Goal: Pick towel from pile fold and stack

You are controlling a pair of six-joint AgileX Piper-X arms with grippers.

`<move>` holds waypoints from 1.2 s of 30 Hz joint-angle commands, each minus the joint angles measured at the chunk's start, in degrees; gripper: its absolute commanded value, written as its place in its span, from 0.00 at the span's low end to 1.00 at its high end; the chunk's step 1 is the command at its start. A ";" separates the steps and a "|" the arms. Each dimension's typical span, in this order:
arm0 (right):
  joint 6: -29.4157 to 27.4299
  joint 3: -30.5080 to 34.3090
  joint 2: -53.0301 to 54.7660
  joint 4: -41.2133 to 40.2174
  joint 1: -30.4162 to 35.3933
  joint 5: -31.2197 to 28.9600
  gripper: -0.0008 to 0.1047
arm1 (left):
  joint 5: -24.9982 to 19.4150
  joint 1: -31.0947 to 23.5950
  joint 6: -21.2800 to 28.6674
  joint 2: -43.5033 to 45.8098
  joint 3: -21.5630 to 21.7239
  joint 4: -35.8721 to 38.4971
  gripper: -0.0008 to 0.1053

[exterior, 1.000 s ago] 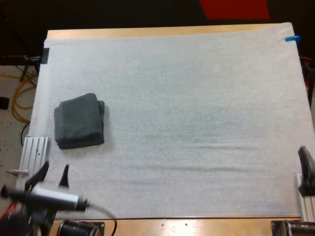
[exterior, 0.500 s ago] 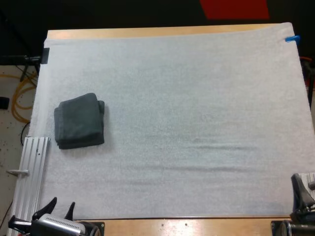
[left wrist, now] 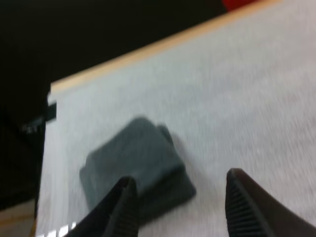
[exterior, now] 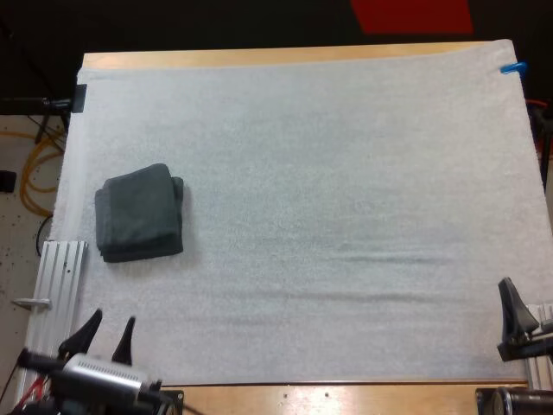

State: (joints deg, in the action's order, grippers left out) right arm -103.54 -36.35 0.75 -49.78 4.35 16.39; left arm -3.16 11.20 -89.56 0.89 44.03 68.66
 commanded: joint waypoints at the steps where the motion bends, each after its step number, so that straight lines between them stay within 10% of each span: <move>1: 0.08 1.66 2.26 1.18 0.14 0.59 0.77 | 0.41 -0.08 -0.57 7.95 -2.05 -4.26 0.38; 13: 0.07 7.84 2.26 -1.95 0.14 0.59 0.77 | 0.41 -0.08 -4.37 7.81 -14.72 -10.78 0.38; 36: 6.95 8.98 2.26 -3.92 -0.07 0.26 0.77 | 0.41 -4.28 -5.36 7.81 -15.20 -11.57 0.38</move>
State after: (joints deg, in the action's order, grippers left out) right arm -97.51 -27.26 0.75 -53.76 4.35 16.39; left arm -3.10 7.30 -94.23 0.68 28.55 58.07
